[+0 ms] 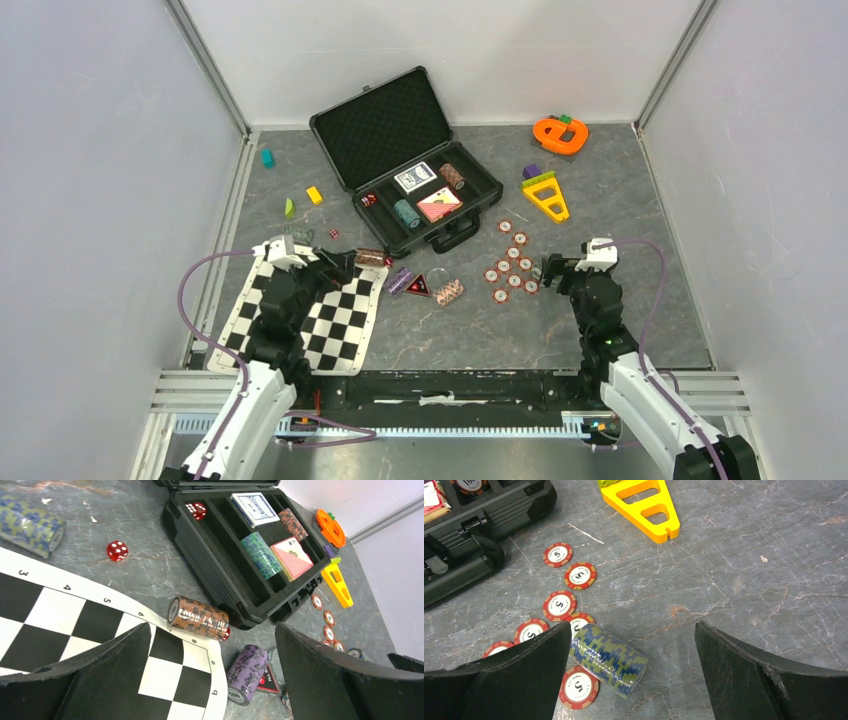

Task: Pack up texas hold em set

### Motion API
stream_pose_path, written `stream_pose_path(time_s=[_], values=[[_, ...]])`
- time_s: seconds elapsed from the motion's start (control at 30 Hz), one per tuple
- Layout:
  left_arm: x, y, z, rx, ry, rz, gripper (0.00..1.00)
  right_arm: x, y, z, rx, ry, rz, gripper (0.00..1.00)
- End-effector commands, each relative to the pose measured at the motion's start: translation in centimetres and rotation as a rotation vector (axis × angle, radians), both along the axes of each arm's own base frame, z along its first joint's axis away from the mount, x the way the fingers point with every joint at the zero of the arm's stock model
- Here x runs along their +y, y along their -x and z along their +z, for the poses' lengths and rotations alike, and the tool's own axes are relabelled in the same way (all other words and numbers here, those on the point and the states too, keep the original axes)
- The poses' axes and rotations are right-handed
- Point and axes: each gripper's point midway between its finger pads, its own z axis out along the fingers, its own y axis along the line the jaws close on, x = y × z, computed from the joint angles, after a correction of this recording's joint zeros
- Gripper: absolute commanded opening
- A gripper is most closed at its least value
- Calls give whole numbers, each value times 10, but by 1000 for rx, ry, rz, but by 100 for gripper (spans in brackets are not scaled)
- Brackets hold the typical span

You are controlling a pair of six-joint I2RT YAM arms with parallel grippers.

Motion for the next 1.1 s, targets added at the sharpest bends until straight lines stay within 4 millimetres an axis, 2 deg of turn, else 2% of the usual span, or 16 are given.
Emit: stream_pose_path(time_s=[0.0,0.13,0.23,0.33,0.4,0.57,0.73,0.83,0.97,1.07], values=[[-13,4,9,-67,-21,-88,100,7,-3,23,-70,-33,28,99],[-13,7,7,-81,-15,-95,100,16,2,29,-86,-57,85,99],[-13,8,10,-90,-13,-93,100,32,6,34,-79,-59,179,99],[-11,7,8,-90,-3,-81,100,43,8,38,2,-14,262,99],[-12,7,8,-84,-4,-84,100,43,7,38,83,4,263,99],[-17,7,3,-61,7,-106,100,32,6,20,305,-21,148,98],[-19,6,4,-61,14,-116,100,55,7,26,337,100,364,99],[-21,6,5,-64,18,-129,100,64,1,29,367,144,424,99],[-22,6,3,-55,18,-135,100,55,-1,10,562,325,418,93],[-22,7,3,-59,17,-135,100,47,2,-6,669,415,388,93]])
